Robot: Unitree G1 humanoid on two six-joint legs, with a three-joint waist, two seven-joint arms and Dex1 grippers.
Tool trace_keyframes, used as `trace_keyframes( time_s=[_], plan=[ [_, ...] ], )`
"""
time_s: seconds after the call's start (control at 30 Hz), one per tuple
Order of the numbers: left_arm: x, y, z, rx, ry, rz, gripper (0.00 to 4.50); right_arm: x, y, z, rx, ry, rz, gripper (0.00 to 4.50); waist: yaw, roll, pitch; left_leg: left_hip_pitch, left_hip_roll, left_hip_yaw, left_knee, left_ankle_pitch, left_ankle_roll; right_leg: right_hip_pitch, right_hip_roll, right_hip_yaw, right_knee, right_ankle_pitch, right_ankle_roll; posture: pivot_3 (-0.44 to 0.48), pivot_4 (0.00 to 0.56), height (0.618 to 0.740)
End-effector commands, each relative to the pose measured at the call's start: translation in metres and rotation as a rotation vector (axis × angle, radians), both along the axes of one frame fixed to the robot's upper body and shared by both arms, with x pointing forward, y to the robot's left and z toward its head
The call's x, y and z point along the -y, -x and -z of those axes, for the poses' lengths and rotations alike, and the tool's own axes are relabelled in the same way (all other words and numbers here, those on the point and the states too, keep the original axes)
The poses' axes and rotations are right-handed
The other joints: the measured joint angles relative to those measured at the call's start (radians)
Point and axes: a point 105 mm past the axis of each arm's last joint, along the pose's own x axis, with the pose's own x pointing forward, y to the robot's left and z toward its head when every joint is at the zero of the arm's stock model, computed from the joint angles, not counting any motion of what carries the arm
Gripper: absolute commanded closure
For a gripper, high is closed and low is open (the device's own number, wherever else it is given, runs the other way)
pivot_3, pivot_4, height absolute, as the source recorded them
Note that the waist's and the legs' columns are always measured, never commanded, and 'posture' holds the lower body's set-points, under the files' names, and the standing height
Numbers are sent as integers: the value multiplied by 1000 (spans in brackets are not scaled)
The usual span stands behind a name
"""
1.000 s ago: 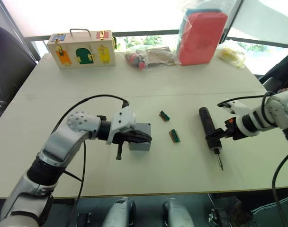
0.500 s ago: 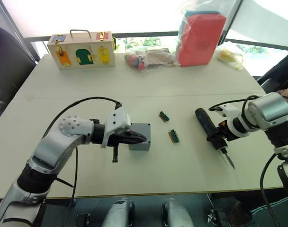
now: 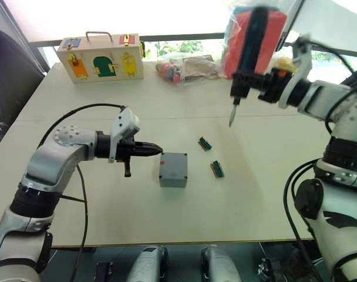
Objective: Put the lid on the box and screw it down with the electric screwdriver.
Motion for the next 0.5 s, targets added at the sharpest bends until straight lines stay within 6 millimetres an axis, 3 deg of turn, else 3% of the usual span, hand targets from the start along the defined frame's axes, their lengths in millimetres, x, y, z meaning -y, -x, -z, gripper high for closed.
trace_keyframes(
  time_s=[0.03, 0.3, 0.5],
  plan=[
    [8, -1, -1, 17, -10, 25, 4500, -26, 36, -8, 242, -27, -32, 2701, -1, 0, 0, 0, 0, 0, 0, 0, 0, 0, 0, 0, 0, 1, 1, 0, 150, 740],
    [18, -6, 8, 34, -75, 49, 4500, -74, 47, 43, 333, 76, -92, 2701, -6, 1, 0, 2, -2, 1, 1, 3, 1, -2, -2, 2, 10, 1, 2, 0, 150, 740],
    [22, -2, 18, 12, -70, 47, 4500, -88, 44, 66, 323, 103, -110, 2701, -5, 1, 0, 3, -2, 2, 1, 3, 1, -3, -2, 2, 10, 1, 2, 0, 150, 740]
  ],
)
